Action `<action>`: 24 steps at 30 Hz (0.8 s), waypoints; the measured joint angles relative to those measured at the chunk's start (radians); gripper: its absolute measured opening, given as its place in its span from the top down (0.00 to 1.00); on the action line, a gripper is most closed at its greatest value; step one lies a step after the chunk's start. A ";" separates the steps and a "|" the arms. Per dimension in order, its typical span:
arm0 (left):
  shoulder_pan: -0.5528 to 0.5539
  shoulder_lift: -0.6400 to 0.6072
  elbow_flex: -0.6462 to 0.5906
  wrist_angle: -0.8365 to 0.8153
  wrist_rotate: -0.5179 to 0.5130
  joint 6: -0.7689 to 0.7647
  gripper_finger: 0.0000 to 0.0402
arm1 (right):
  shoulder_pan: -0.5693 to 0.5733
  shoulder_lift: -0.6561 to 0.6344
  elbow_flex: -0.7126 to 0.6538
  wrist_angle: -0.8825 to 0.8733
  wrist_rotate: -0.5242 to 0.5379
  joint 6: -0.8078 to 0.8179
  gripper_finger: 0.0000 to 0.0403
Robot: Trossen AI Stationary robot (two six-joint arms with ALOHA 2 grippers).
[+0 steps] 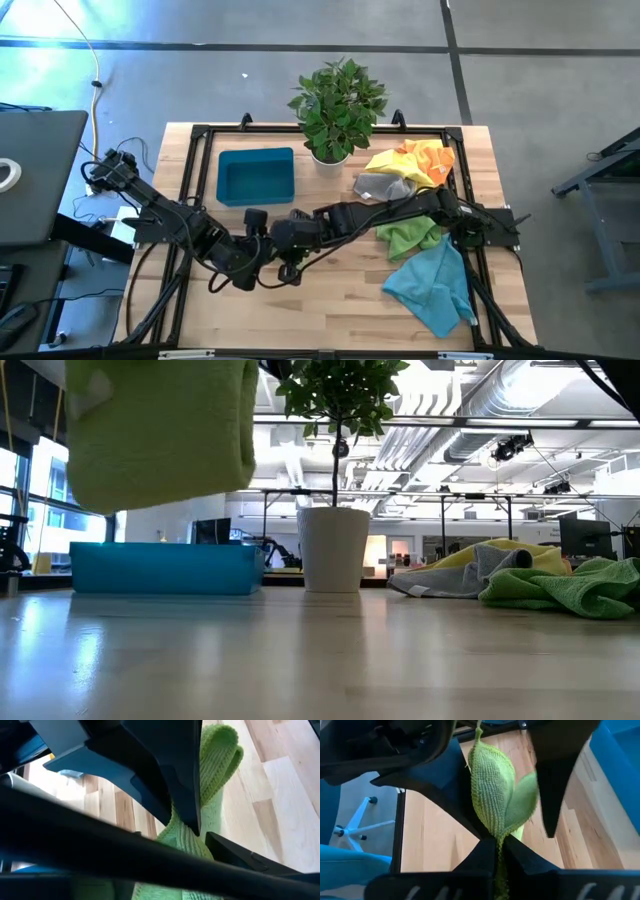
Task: Fold microfiber towels
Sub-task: Put the light green towel into the blue bin
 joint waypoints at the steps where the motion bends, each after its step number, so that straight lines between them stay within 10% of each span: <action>1: 0.000 0.000 0.000 -0.004 0.000 -0.002 0.53 | 0.000 0.000 0.000 0.001 0.000 -0.001 1.00; 12: 0.000 -0.009 0.000 -0.025 0.039 -0.015 0.96 | 0.000 0.000 0.000 0.004 0.004 0.012 0.98; 24: 0.000 -0.007 0.000 -0.045 0.054 -0.022 0.99 | -0.013 -0.075 0.002 -0.099 -0.031 0.053 0.62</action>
